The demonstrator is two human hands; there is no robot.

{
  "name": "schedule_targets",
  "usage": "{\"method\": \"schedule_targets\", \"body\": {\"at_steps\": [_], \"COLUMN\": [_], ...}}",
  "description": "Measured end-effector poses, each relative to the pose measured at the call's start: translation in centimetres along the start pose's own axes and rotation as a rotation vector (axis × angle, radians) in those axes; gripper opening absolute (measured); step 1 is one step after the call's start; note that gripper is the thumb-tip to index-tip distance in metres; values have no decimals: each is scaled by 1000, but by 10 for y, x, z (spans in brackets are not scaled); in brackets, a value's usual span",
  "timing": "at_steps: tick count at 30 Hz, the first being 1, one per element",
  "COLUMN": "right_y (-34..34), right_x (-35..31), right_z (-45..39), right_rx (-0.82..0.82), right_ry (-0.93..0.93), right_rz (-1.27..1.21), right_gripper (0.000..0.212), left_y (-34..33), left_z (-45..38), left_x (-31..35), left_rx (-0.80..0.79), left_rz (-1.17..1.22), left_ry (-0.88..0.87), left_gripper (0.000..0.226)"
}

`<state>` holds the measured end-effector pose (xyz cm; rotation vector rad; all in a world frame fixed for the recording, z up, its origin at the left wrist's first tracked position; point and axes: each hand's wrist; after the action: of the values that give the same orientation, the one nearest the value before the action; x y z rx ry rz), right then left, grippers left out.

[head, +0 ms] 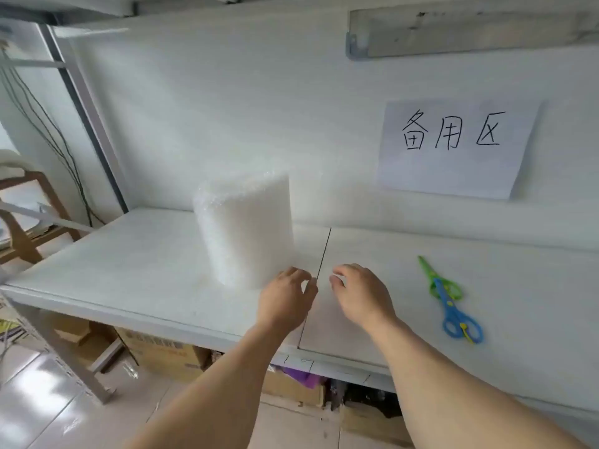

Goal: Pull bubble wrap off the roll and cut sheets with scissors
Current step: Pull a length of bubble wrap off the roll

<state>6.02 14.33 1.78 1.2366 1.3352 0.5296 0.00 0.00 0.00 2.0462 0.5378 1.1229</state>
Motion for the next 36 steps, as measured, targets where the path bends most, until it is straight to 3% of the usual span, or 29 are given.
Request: {"method": "schedule_targets", "body": {"at_steps": [9, 15, 20, 25, 28, 31, 36], "right_y": [-16, -29, -41, -56, -61, -62, -55], "right_x": [-2, 1, -12, -17, -18, -15, -8], "right_z": [-19, -51, -92, -119, -125, -128, -114], "right_rx": [-20, -12, 9, 5, -2, 71, 107], "right_ry": [-26, -198, -287, -295, -302, -274, -270], "right_rz": [-23, -326, -621, -757, -845, -844, -995], "right_gripper": [33, 37, 56, 62, 52, 24, 29], "left_y": [-6, -19, -18, -17, -18, -21, -20], "left_z": [-16, -39, -56, -69, -82, -87, -87], "left_x": [-11, -17, -13, -8, -4, 1, 6], "left_rx": [63, 46, 30, -52, -110, -121, -42], "left_rz": [80, 205, 559, 722, 884, 1172, 1440], "left_ry": [71, 187, 299, 413, 568, 741, 912], "left_gripper": [28, 30, 21, 19, 33, 29, 47]}}
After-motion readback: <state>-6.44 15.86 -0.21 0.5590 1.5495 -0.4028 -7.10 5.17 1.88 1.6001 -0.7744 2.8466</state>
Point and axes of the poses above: each hand's wrist, its own z-axis away from the middle knuckle, its own y-axis out of the back of the hand, x = y × z, and after that the axes turned 6 degrees about z, right-handed
